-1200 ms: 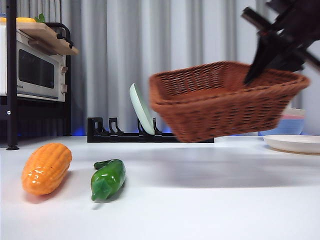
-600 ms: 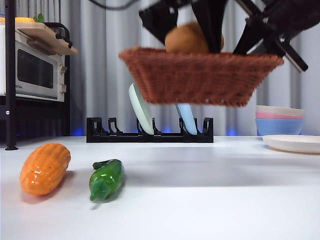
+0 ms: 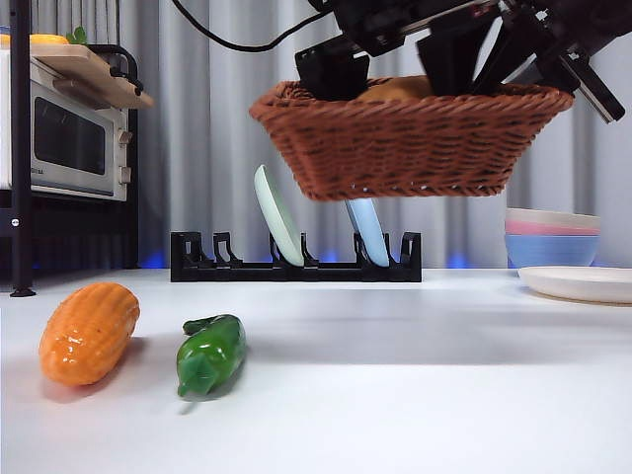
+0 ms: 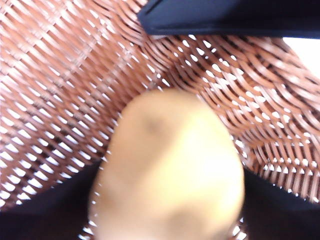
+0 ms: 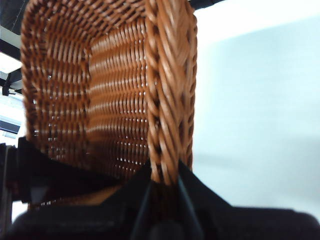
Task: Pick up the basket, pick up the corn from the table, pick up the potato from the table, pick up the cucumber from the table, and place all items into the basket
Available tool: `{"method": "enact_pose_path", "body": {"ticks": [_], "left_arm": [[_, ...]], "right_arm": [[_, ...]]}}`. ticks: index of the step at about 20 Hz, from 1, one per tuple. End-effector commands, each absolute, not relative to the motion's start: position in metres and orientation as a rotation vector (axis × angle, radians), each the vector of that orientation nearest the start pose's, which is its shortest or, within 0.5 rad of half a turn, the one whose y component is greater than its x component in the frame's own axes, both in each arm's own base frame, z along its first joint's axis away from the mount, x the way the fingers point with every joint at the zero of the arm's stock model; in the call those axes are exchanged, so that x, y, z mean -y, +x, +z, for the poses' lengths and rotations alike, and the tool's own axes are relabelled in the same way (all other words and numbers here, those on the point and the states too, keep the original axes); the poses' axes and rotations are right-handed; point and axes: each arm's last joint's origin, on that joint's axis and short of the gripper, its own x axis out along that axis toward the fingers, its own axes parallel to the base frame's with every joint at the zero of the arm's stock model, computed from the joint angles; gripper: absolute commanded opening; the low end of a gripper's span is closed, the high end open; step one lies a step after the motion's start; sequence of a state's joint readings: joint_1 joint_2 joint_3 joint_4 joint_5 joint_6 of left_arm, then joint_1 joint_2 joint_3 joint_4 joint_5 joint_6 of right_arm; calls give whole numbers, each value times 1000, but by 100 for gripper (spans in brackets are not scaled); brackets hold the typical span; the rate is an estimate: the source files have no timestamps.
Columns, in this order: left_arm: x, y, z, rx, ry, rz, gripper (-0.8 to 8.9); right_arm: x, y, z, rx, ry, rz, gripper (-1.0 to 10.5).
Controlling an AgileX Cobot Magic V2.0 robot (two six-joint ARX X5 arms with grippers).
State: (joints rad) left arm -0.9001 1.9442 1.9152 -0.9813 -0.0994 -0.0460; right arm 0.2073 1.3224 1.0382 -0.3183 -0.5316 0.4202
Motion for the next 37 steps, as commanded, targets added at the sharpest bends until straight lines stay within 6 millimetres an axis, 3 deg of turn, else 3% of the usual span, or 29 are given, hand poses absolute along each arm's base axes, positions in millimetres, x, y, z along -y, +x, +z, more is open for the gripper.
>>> {"method": "enact_pose_path", "body": {"ticks": [1,4,7,12,15,19,22,25,28,32,37], "left_arm": [[321,255,326,-907,445,-709,629],[309,245,349,-868,429,-719,628],[283,224,384,-814,430,-740,625],[217,174,445,-721,399,-724,624],[182,147,462,-726,413,-699,623],[146,121,465,-739,373,-619,623],[125,109,441,-757,326,-494,623],[113,101,393,-787,235,-390,623],[118,105,340,-856,187,-333,623],[128,126,278,-946,147,-285,623],[124,174,239,-1061,28,-304,623]], "right_arm": [[-73,273,303,-722,502,604,-11],[-73,273,303,-722,502,604,-12],[-73,273,303,-721,502,602,-12],[-69,274,303,-716,501,591,-12],[-66,274,303,-711,503,582,-11],[-62,275,303,-706,503,573,-11],[-61,275,303,-703,499,572,-11],[-61,276,303,-700,493,571,-12],[-61,276,303,-700,493,571,-12],[-61,275,303,-702,493,571,-11],[-60,275,302,-715,492,567,-11]]}}
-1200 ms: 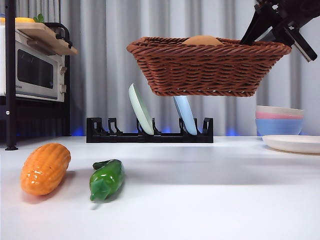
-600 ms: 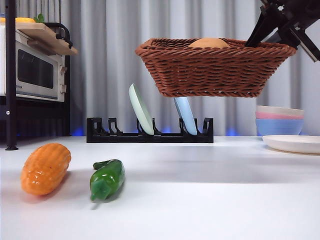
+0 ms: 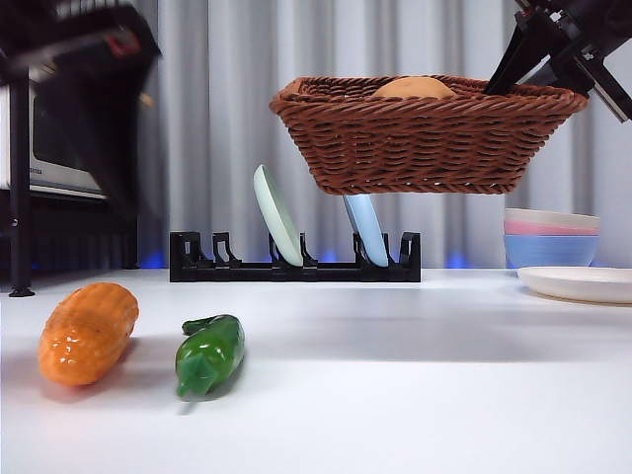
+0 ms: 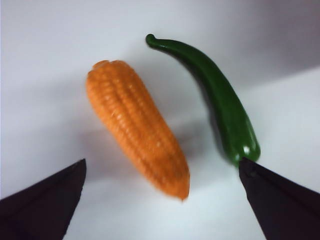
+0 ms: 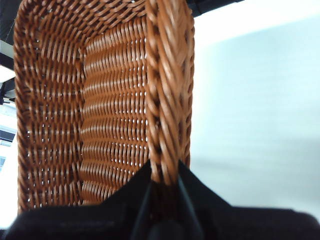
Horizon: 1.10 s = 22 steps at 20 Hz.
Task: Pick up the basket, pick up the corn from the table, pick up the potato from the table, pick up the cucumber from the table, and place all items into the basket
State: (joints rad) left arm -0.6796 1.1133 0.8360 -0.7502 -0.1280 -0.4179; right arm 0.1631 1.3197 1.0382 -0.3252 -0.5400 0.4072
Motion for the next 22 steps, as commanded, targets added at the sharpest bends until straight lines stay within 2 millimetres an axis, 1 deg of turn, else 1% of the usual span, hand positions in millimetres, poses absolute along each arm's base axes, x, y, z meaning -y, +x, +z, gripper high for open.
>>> {"method": "enact_pose_path", "body": {"ticks": [1,4,6,7,8,9,10,11,12,15,17,19,21,22], "left_arm": [[122,184,232,-1084,14,-304,623],[121,209,208,-1142,24,-273,623],[123,219,194,-1171,32,-257,620],[125,222,188,-1179,40,-252,592],[126,225,185,-1182,43,-251,535],[127,226,182,-1183,48,-253,411],[128,227,182,-1178,61,-265,257],[128,226,182,-1174,84,-282,72],[129,226,182,-1172,109,-299,-7],[126,219,183,-1226,180,-394,-8],[121,205,193,-1267,228,-535,-8],[115,185,214,-1292,223,-735,-8],[106,161,247,-1261,191,-962,-8],[103,151,264,-1206,172,-1067,-8]], "right_arm": [[-60,275,302,-715,488,568,-11],[-60,274,302,-721,488,566,-11],[-60,274,302,-719,485,565,-11],[-60,274,302,-719,485,565,-12],[-60,274,302,-719,485,565,-11],[-60,275,302,-718,484,562,-11],[-60,275,302,-718,484,562,-12],[-60,275,302,-718,484,562,-11],[-60,275,302,-719,484,562,-12],[-60,275,302,-718,484,562,-11],[-60,275,302,-718,484,561,-12],[-60,275,302,-718,484,560,-12],[-60,275,302,-718,483,560,-12],[-60,275,302,-718,484,560,-12]]}}
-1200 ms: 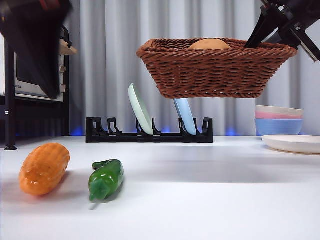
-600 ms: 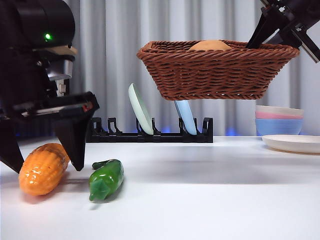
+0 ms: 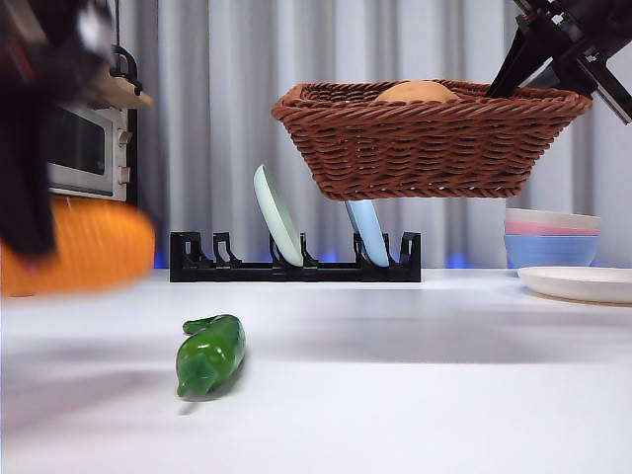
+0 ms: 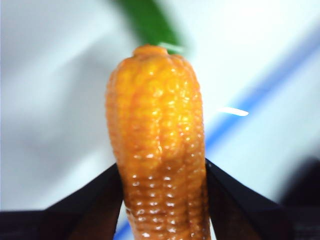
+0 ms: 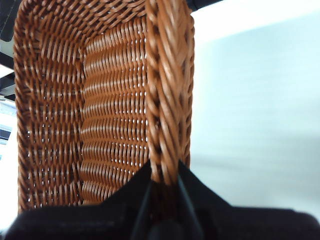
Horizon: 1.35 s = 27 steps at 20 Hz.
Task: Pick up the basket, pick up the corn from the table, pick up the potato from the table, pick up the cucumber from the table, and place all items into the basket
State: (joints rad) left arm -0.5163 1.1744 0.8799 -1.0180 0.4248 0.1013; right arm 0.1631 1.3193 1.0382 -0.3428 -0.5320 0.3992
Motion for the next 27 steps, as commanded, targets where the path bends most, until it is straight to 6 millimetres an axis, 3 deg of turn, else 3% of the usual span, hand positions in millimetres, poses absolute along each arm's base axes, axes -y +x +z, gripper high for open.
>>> {"method": "enact_pose_path", "body": {"ticks": [1,4,6,10,14,19,23,24,26,27], "left_arm": [[101,143,281,-1132,147,-1145,-8],[101,136,339,-755,75,-1293,-8],[105,145,368,-546,31,-1271,-8],[120,173,399,-292,-201,-1063,-8],[142,202,386,-309,-151,-856,-8],[184,232,366,-550,147,-732,-8],[209,246,345,-643,297,-698,6],[213,247,340,-658,305,-702,62],[216,247,337,-671,309,-705,417],[216,247,337,-669,307,-706,512]], "right_arm": [[-60,275,302,-718,484,559,-12],[-63,274,301,-721,480,567,-12],[-68,273,301,-728,474,585,-11],[-80,269,300,-749,459,621,-12],[-95,265,300,-761,429,626,-12],[-110,259,299,-765,393,632,-12],[-113,257,299,-775,391,645,-12],[-113,257,298,-779,393,644,-12],[-113,257,298,-787,397,641,-11],[-113,257,298,-790,398,641,-11]]}}
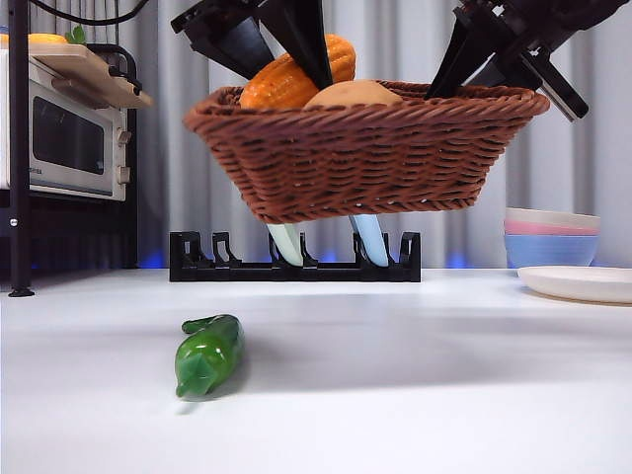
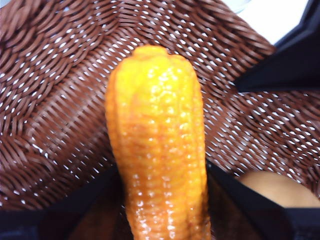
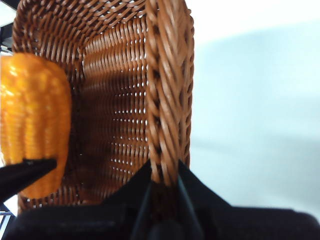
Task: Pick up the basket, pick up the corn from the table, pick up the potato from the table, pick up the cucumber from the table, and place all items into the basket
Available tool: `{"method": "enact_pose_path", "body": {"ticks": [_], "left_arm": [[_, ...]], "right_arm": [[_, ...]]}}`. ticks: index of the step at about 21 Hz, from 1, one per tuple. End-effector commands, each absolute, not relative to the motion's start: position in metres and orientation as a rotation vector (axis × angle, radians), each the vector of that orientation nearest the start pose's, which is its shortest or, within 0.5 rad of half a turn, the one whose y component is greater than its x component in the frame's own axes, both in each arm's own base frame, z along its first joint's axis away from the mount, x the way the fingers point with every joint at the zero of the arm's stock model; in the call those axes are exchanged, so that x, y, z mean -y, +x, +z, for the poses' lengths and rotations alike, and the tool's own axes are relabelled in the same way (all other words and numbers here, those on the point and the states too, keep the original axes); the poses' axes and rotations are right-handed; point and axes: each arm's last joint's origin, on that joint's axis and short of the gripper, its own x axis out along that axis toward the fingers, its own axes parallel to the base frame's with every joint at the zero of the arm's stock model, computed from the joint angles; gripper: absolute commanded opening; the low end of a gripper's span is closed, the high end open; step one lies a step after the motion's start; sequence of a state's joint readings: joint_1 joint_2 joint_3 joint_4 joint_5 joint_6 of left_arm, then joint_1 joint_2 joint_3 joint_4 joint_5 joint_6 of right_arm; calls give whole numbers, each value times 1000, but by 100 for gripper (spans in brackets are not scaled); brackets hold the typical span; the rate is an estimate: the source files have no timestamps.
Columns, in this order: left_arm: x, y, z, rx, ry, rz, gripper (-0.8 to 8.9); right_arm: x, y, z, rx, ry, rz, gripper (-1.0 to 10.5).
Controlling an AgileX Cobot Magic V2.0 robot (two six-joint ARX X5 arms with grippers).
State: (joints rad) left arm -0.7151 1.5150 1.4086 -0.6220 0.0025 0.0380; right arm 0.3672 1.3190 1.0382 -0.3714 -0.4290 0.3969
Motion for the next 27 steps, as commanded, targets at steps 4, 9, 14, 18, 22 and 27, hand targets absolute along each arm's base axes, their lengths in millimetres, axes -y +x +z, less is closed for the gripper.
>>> {"method": "enact_pose_path", "body": {"ticks": [4,9,14,18,22,27], "left_arm": [[215,245,338,-679,297,-702,507],[193,217,384,-672,266,-700,507],[140,151,428,-681,233,-703,507],[117,125,420,-840,294,-687,498],[125,125,387,-945,266,-662,498],[142,136,331,-1011,211,-626,498]], "right_arm": [[-112,256,296,-809,399,638,-12],[-112,256,297,-806,399,636,-11],[-104,262,300,-754,419,620,-12],[-92,269,305,-706,444,583,-11],[-80,274,308,-673,458,547,-11],[-68,277,312,-650,470,509,-12]]}}
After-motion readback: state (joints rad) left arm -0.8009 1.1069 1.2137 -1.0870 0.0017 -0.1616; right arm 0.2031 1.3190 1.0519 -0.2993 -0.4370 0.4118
